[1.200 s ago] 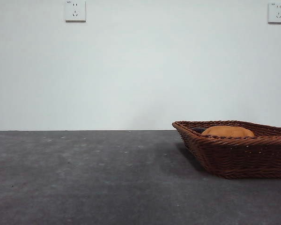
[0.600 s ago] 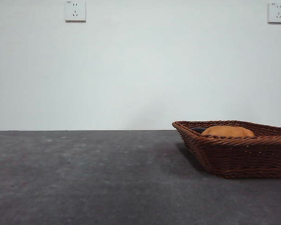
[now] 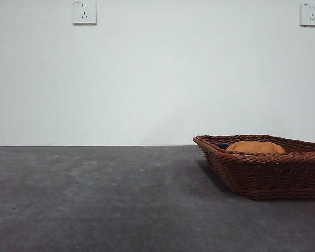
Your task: Help me put the vegetables on the table into the basket
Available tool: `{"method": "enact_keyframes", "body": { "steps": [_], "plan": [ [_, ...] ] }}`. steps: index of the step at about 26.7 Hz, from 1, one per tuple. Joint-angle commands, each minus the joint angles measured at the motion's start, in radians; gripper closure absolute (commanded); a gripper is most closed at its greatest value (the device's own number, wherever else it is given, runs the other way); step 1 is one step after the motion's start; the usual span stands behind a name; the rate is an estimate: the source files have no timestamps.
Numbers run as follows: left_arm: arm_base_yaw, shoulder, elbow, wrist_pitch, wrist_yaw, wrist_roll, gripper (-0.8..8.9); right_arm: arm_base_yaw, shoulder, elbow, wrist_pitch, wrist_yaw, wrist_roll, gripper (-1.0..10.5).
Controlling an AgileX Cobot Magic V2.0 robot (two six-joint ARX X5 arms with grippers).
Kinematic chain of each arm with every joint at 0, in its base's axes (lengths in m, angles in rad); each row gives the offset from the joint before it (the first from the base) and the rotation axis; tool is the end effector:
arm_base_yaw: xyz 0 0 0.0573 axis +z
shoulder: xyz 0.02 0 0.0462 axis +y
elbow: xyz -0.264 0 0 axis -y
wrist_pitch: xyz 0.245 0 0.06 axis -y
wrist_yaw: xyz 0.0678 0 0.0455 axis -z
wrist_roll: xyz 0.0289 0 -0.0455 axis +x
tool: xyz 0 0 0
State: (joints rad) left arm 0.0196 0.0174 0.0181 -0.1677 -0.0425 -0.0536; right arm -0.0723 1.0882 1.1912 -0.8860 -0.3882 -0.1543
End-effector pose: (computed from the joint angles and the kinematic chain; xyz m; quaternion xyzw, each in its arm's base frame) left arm 0.0963 0.0031 0.1522 -0.0257 0.0825 0.0332 0.9957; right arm 0.2023 -0.0037 0.3555 0.0165 0.3592 0.1736 0.9168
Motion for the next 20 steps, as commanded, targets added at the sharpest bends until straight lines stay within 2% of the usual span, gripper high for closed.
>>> {"method": "enact_keyframes", "body": {
  "steps": [1,5,7,9,14,20],
  "plan": [
    [0.003,-0.001,-0.009,0.003,-0.002,-0.006,8.14,0.001,-0.002,0.0,0.003,0.02,-0.007,9.5],
    [0.003,-0.001,-0.009,0.003,-0.002,-0.006,8.14,0.001,-0.113,0.0,0.027,0.146,-0.039,9.5],
    [0.003,-0.001,-0.009,0.003,-0.002,-0.006,8.14,0.001,-0.216,-0.006,0.027,0.146,-0.018,9.5],
    [0.003,-0.001,-0.009,0.003,-0.002,-0.006,8.14,0.001,-0.333,-0.058,0.106,0.146,0.0,9.5],
    [0.003,-0.001,-0.009,0.003,-0.002,-0.006,8.14,0.001,-0.643,-0.385,0.389,0.146,0.125,9.5],
    [0.003,0.001,-0.009,0.003,-0.002,-0.006,8.14,0.025,-0.838,-0.722,0.518,0.146,0.128,9.5]
  ]
}}
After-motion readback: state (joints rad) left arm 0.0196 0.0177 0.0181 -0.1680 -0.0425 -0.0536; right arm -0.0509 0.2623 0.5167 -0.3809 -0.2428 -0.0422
